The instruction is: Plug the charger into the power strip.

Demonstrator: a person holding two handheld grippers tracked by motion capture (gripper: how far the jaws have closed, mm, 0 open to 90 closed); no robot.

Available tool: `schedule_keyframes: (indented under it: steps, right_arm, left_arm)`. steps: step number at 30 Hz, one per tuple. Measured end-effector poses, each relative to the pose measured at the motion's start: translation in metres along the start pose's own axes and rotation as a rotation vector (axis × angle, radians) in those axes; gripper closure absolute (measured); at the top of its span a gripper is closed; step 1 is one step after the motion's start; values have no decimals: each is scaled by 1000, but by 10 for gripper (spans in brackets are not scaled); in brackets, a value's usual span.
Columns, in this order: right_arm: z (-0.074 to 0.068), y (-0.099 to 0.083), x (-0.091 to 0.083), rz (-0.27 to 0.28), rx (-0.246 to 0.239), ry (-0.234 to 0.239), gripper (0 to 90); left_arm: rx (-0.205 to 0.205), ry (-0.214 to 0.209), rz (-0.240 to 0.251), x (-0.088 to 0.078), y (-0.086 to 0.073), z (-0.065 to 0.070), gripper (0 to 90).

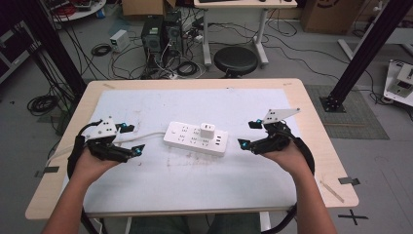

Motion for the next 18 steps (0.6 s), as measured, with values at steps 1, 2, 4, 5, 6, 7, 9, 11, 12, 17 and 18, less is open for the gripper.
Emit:
schedule_keyframes:
  steps: [1,2,4,5,6,7,9,11,12,17,18]
  right_arm:
    - [-1,0,-1,2,-2,-4,205]
    - [-1,-1,-1,3,2,-4,205]
    - [-1,-1,-1,2,-2,-9,205]
    - [-2,-1,-1,1,0,-9,205]
    - [-2,-1,-1,2,-3,-8,205]
    - [-2,-1,-2,4,-4,-9,205]
    - [-2,-1,-3,5,5,-11,205]
    - [-2,-2,-3,5,4,-13,205]
    - [-2,-2,-3,7,7,-14,205]
    - [-1,-4,0,-1,11,-5,205]
    - [-1,-4,1,-3,12,-8,205]
  left_arm:
    - [8,1,-5,-1,1,0,205]
    - [7,1,-1,-2,3,0,205]
    - [12,2,1,-4,5,1,204]
    - [9,1,7,-4,6,1,204]
    - [8,-1,8,-5,6,1,204]
    - [14,3,6,-5,7,1,205]
    - [11,1,7,-5,7,1,205]
    - [7,-1,3,-4,7,0,205]
    - [5,0,3,-3,7,0,204]
    - [5,5,0,-2,8,-1,205]
    - [0,5,0,-2,7,-1,205]
Point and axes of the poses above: each handheld gripper's, and its own axes: x roughly forward along the jaws, y roughly out of its top, z roughly to its right, the point moved 4 cm from there along x, roughly forward along the jaws, and after that the axes turned 12 degrees about -x, right-handed, at the moved point
